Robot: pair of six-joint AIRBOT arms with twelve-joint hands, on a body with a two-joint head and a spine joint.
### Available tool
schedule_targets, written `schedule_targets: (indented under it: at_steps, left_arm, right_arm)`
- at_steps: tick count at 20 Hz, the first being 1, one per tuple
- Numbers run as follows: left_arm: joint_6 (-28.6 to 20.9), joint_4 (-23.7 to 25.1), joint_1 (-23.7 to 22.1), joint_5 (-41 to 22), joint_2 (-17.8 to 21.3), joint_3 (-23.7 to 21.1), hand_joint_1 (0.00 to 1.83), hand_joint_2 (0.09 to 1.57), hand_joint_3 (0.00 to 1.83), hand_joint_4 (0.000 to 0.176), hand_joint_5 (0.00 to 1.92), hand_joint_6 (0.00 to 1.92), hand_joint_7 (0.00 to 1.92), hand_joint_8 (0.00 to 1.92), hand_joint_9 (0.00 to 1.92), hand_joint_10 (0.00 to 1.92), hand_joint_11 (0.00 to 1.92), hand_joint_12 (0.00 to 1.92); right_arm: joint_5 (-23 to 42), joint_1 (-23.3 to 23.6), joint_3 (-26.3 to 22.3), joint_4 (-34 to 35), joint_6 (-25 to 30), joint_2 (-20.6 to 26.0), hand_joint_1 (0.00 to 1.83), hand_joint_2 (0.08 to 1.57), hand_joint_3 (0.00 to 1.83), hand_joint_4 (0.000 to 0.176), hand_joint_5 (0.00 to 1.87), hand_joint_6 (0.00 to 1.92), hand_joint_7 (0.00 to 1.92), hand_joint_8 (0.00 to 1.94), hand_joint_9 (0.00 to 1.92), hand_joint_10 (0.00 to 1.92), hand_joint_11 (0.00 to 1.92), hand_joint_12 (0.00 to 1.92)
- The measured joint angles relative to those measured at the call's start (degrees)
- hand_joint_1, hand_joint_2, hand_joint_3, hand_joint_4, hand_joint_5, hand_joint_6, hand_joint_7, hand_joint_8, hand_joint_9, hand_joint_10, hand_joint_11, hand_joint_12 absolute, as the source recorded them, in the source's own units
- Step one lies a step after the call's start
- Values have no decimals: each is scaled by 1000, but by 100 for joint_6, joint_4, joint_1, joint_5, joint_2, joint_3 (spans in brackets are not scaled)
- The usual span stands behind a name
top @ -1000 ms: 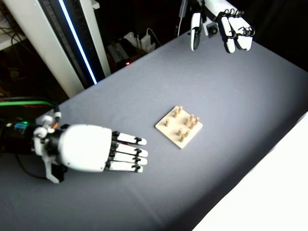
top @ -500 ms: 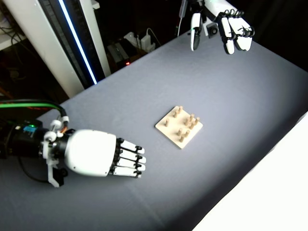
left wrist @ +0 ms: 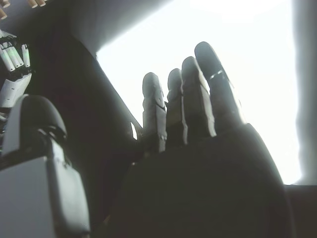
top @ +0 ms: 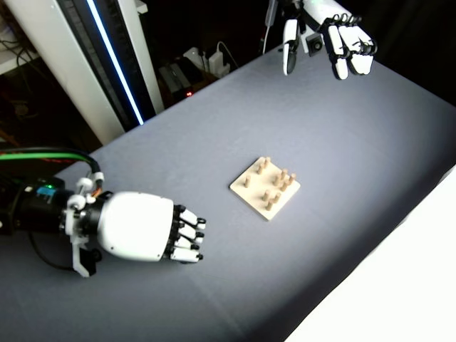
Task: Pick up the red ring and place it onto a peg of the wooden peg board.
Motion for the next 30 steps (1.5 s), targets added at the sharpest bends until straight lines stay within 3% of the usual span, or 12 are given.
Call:
schedule_targets:
  at_steps: [1, 3, 6, 7, 9, 11, 15, 21, 23, 26, 29, 30]
  left_arm:
    - [0, -2, 0, -2, 0, 0, 698, 1027, 0, 0, 361, 2, 191, 1, 206, 2, 0, 934]
    - [-2, -2, 0, -9, 0, 0, 684, 1029, 1, 17, 351, 0, 184, 0, 199, 0, 0, 930]
    - [-4, -4, 0, -22, 0, 0, 670, 1027, 1, 0, 371, 5, 194, 1, 203, 1, 0, 952]
    - [-7, -4, 0, -26, 0, 0, 665, 1026, 1, 4, 371, 2, 195, 1, 200, 0, 0, 922]
    - [-9, -7, 0, -35, 0, 0, 656, 1025, 0, 4, 355, 0, 197, 5, 176, 4, 0, 789]
    - [-9, -17, 2, -35, -2, 0, 649, 1021, 0, 0, 351, 0, 199, 5, 181, 5, 0, 789]
    - [-15, -57, 2, -37, -2, 0, 661, 1009, 0, 0, 347, 0, 195, 1, 177, 3, 0, 710]
    - [-20, -293, 221, -254, -35, -20, 716, 1007, 2, 0, 280, 0, 207, 1, 206, 3, 0, 777]
    - [-20, -461, 323, -317, -20, -74, 723, 1027, 3, 52, 239, 1, 187, 0, 198, 1, 0, 657]
    - [-20, -439, 323, -404, -20, -74, 754, 1024, 0, 46, 250, 5, 189, 1, 197, 0, 0, 642]
    - [-22, -413, 323, -426, -20, -74, 773, 1020, 0, 33, 256, 1, 188, 0, 186, 0, 0, 609]
    - [-24, -417, 323, -426, -20, -74, 773, 1020, 0, 33, 256, 1, 188, 0, 186, 0, 0, 609]
  right_arm:
    - [-26, 33, 0, -11, -2, -2, 1378, 1107, 0, 0, 1036, 757, 1015, 1030, 836, 1267, 463, 1365]
    - [-37, 87, 0, -31, -11, -35, 1387, 1083, 0, 0, 1104, 596, 995, 1013, 949, 1192, 772, 1297]
    - [61, 341, 0, -63, -9, -140, 1386, 1083, 0, 0, 1087, 629, 1003, 1014, 957, 1173, 819, 1246]
    - [184, 463, 0, -57, -11, -197, 1282, 1126, 4, 0, 1052, 609, 918, 1321, 883, 1368, 772, 1640]
    - [380, 697, 17, -57, -11, -334, 1245, 1164, 1, 0, 967, 738, 863, 1465, 851, 1576, 745, 1860]
    - [468, 863, 87, -94, -13, -485, 1257, 1139, 0, 0, 1021, 674, 912, 1383, 875, 1540, 766, 1842]
    - [470, 1156, 216, -188, -15, -787, 1381, 1087, 0, 0, 972, 952, 1128, 790, 904, 1122, 624, 1136]
    - [411, 1290, 282, -315, -15, -1038, 1386, 1080, 0, 0, 970, 928, 1120, 749, 961, 1140, 766, 1251]
    - [341, 1327, 299, -398, -17, -1108, 1384, 1085, 0, 0, 979, 962, 1099, 744, 939, 1160, 722, 1255]
    - [341, 1329, 315, -448, -15, -1167, 1386, 1075, 0, 0, 987, 1009, 1144, 586, 972, 1094, 767, 1106]
    - [197, 1327, 348, -531, -15, -1182, 1382, 1111, 0, 0, 1004, 744, 977, 1106, 883, 1288, 670, 1376]
    - [162, 1327, 369, -531, -15, -1193, 1382, 1111, 0, 0, 1004, 744, 977, 1106, 883, 1288, 670, 1376]
